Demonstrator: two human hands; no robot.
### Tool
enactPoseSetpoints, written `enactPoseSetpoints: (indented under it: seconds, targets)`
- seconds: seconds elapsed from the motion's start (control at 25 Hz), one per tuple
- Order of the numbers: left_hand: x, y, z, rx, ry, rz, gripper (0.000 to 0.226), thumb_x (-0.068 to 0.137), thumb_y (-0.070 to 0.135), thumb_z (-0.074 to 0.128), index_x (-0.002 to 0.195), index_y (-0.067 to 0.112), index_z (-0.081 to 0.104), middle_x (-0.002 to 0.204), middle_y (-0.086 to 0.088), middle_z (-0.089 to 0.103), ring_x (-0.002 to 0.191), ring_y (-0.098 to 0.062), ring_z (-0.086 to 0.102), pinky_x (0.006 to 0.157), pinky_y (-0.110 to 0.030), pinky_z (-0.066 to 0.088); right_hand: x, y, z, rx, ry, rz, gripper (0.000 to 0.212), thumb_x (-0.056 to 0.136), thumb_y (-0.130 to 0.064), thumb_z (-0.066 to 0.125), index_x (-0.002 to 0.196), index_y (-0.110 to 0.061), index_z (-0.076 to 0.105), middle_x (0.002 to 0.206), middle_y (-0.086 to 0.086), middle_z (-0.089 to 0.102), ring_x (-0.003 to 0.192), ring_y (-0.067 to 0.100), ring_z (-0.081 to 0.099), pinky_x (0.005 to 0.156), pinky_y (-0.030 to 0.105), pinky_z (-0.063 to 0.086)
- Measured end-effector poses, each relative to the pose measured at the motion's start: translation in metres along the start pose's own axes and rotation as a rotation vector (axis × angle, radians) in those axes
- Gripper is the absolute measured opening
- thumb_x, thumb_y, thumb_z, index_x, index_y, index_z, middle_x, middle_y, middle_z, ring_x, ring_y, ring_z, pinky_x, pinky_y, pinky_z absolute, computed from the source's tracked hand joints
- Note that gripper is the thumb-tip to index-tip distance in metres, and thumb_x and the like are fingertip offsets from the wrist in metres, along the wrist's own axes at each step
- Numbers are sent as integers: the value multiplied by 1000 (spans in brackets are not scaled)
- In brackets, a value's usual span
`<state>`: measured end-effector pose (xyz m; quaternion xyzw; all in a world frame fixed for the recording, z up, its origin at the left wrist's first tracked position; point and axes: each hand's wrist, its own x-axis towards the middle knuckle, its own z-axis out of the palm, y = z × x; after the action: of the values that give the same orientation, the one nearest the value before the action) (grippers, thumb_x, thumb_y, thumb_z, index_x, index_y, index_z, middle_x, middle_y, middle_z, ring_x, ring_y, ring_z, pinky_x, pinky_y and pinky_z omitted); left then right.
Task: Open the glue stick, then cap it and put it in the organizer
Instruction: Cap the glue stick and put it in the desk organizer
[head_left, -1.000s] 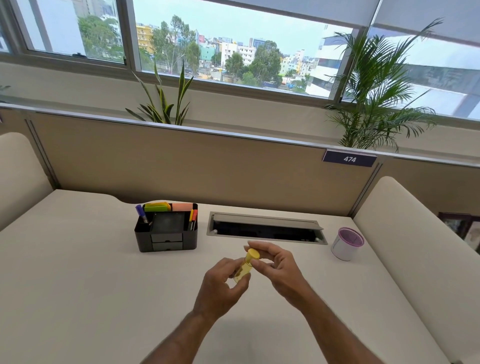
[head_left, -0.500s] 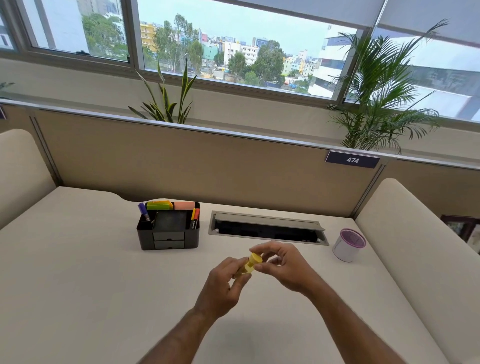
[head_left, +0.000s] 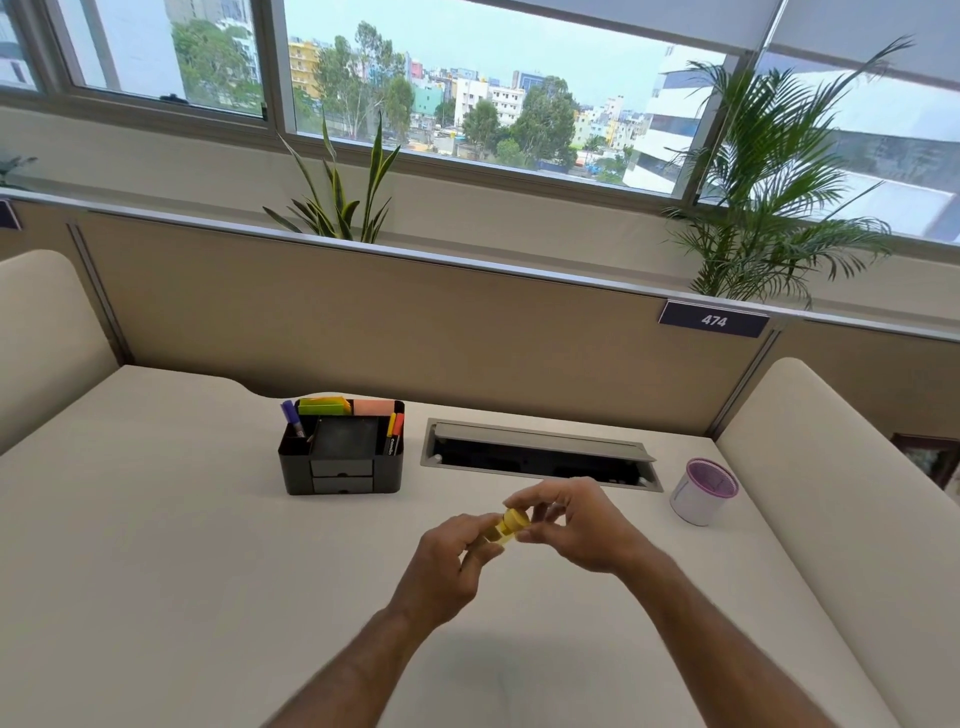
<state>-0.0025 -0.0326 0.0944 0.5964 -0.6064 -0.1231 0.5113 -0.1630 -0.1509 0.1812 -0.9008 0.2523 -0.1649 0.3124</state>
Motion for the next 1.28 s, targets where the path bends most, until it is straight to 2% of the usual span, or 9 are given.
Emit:
enactPoseSetpoints:
  seconds: [0.08,0.2,0.32,0.44,0.68,1.04,1.28]
  targets:
    - [0,0,-1,6,-4,-6,32,91,11,68,122,14,64,106,-3,73,92,-10,65,79,-23,58,0,-1,1,-23,-1,-22,29,80,-13,82,107,-22,76,94,-10,75,81,8,69,74,23,60]
    - [1,-1,1,8,-43,-11,28,94,9,63,122,13,63,104,-1,72,90,-5,63,78,-14,53,1,-2,2,-55,-1,-34,27,81,-15,81,108,-19,76,95,-5,77,82,8,69,75,22,60]
    - [0,-1,1,4,-87,-18,27,96,7,57,122,14,62,100,7,65,91,0,59,76,-9,49,0,-3,2,-65,-14,-43,27,82,-17,81,108,-17,76,96,-4,77,84,4,67,74,13,56]
    - [-1,-1,3,0,-111,-27,26,97,6,55,121,14,62,99,8,63,91,0,59,75,-9,48,-1,-5,3,-83,-20,-37,27,81,-17,81,108,-16,76,97,-4,77,80,-2,66,73,10,54]
    - [-2,-2,4,2,-118,-39,27,97,5,56,121,14,63,99,9,63,91,4,58,75,-6,47,-3,-6,4,-116,-16,-17,27,81,-18,81,108,-17,76,98,-2,78,82,8,68,75,20,59]
    - [-4,-6,5,-26,-118,-75,28,98,6,54,123,16,61,101,4,67,94,-3,59,78,-13,51,2,-9,9,-174,-18,-4,27,82,-20,81,108,-17,76,97,-3,78,77,4,66,69,11,54]
    - [-6,-14,3,-32,-111,-96,29,98,6,54,124,16,61,104,1,68,94,-5,60,80,-15,53,8,-11,16,-189,-29,11,26,82,-18,81,108,-17,76,99,-2,78,79,6,66,72,14,56]
